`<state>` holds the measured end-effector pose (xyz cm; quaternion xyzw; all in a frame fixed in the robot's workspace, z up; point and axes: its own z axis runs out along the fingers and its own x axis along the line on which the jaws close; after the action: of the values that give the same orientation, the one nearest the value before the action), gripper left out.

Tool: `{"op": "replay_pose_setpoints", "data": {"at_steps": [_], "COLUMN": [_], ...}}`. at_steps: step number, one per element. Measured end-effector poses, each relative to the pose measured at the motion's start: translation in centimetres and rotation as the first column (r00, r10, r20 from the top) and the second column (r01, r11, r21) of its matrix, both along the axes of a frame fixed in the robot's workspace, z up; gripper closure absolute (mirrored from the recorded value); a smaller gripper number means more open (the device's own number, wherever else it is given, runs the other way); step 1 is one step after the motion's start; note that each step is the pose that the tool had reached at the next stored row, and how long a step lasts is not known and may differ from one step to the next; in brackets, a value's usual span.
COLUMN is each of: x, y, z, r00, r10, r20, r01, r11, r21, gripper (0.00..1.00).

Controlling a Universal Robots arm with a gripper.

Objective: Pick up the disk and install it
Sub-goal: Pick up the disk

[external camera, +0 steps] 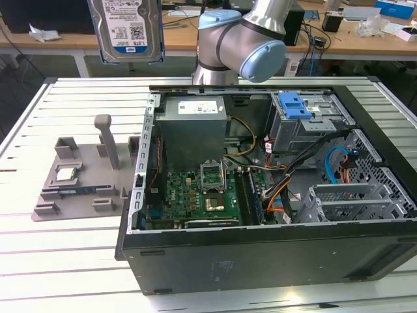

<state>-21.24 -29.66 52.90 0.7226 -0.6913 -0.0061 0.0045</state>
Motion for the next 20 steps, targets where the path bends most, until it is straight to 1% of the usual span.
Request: {"op": "replay_pose_setpoints", "data": {"at_steps": [1,3,5,7,10,20], "x": [0.5,1.0,1.8,2.3,3.6,6.2], "y": [0.00,0.00,0.00,0.00,0.01,0.02], "z": [0.00,0.00,0.00,0.00,0.00,0.00], "r00": [1.0000,1.0000,1.0000,1.0000,1.0000,1.0000], "r10": [0.000,0.000,0.000,0.000,0.000,0.000], "r20": [0.0000,-0.0001,0.0001,0.0001,0.0000,0.0001], "r01": [0.000,0.000,0.000,0.000,0.000,0.000], "r11": [1.0000,1.0000,1.0000,1.0000,1.0000,1.0000], "r21": [0.0000,-0.0001,0.0000,0.0000,-0.0001,-0.0001], "gripper": [0.63,0.63,0.63,0.63,0.63,0.63]}}
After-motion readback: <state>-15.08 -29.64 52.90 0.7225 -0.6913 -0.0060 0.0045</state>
